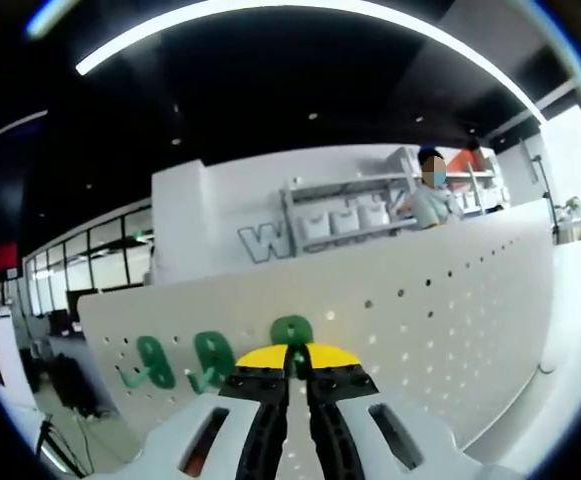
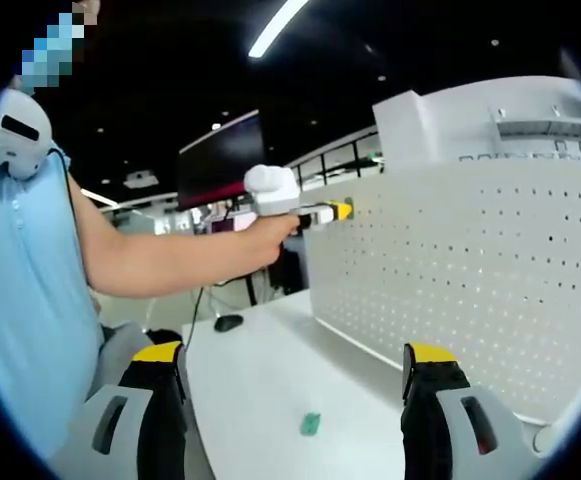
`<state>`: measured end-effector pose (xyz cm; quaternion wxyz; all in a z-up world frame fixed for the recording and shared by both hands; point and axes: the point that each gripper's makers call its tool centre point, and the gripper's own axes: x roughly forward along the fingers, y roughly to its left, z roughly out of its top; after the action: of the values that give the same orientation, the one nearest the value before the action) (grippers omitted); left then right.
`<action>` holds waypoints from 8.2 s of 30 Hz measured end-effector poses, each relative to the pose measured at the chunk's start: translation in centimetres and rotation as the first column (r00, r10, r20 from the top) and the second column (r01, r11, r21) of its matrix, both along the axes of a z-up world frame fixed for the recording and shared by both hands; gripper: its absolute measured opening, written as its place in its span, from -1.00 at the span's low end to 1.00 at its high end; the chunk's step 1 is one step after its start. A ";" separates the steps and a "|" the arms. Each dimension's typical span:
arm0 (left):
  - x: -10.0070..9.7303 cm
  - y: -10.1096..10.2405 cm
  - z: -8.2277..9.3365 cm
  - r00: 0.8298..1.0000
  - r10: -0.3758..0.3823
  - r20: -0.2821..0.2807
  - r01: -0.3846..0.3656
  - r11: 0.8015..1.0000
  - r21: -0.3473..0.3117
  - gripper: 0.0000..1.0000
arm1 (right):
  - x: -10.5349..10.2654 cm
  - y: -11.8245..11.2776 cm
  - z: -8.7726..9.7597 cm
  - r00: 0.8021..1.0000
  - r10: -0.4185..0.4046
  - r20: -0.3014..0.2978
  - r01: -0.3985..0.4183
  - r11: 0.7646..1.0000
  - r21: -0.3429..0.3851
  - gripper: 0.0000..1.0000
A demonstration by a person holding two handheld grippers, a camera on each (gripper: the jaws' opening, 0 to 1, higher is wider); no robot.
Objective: Insert the hook assembly into the mounting plate slot until the hook locks in place.
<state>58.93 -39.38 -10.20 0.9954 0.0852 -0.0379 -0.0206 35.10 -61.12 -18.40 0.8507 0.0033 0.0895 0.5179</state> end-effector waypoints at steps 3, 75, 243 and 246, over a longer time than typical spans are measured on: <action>0.0 -0.1 -0.1 1.000 -0.008 -0.002 0.008 1.000 -0.002 -0.83 | 0.0 0.0 0.0 1.000 0.000 0.000 0.000 1.000 -0.003 0.81; -9.0 1.1 -1.9 0.981 -0.191 -0.032 0.184 0.969 -0.167 0.33 | -1.3 1.2 2.3 0.998 0.026 0.057 -0.024 0.999 -0.032 0.81; -19.1 -16.0 -29.2 0.191 -0.675 -0.712 0.936 0.343 -0.074 -0.86 | -1.7 -0.5 -0.3 1.000 -0.028 -0.006 0.027 0.997 -0.069 0.75; -19.1 -16.1 -29.0 0.190 -0.677 -0.711 0.937 0.341 -0.075 -0.82 | -1.7 -0.4 -0.3 1.000 -0.026 -0.005 0.025 0.997 -0.069 0.75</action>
<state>39.85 -55.47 -39.24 0.7285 0.2285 0.2642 -0.5893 33.38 -61.54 -18.72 0.8566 -0.0234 0.1097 0.5036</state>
